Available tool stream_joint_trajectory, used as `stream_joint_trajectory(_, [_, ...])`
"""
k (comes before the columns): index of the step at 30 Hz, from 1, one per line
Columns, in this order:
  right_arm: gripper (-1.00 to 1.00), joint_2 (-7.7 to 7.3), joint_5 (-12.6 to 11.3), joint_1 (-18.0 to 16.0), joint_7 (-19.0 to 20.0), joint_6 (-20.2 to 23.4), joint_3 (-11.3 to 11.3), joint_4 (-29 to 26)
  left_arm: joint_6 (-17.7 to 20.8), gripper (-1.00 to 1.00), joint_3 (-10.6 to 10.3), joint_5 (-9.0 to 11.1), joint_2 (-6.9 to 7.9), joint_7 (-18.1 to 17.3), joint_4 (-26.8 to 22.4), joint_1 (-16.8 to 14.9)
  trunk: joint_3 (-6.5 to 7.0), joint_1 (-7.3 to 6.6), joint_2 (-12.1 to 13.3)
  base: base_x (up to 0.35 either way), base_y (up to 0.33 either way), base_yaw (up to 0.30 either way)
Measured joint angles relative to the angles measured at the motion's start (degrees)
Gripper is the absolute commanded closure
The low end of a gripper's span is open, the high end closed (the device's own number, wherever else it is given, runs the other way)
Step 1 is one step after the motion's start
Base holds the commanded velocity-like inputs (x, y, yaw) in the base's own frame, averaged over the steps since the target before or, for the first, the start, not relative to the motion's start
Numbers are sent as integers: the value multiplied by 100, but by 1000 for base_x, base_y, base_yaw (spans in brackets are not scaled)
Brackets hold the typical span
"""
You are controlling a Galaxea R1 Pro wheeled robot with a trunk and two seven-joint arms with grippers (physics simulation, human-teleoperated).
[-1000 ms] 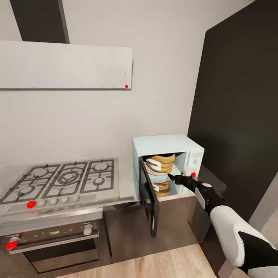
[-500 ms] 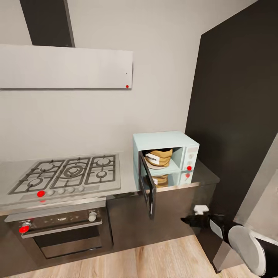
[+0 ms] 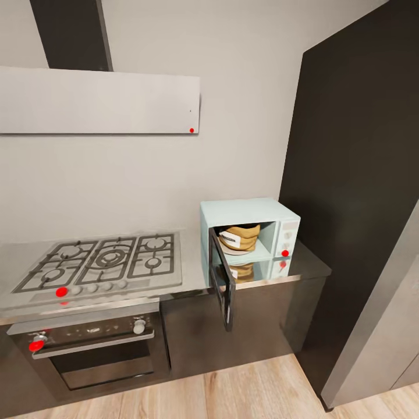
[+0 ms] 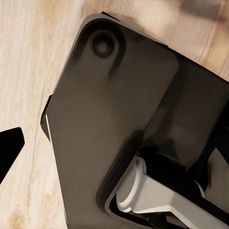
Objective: In the kitchen, take the popcorn bag from the countertop, put it into the microwave, and heat it until the popcorn is cooked so the cooked popcorn ends up inside the bag.
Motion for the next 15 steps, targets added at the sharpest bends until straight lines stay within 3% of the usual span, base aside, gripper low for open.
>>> stream_joint_trajectory(5, [-100, -12, -1, 20, -37, 46, 0, 11, 1, -100, 9, 8, -4, 1, 1, 0, 0, 0, 0, 16, -125, 0])
stream_joint_trajectory(8, [-100, 40, -1, 43, -404, 147, 0, 17, 0, -100, 10, 14, -4, 1, 1, 0, 0, 0, 0, 29, -35, 49])
stream_joint_trajectory(15, [-100, 9, 5, 45, -435, 150, 0, 17, -1, -100, 18, 20, -4, 1, 1, 0, -14, 0, 2, 3, -3, 259])
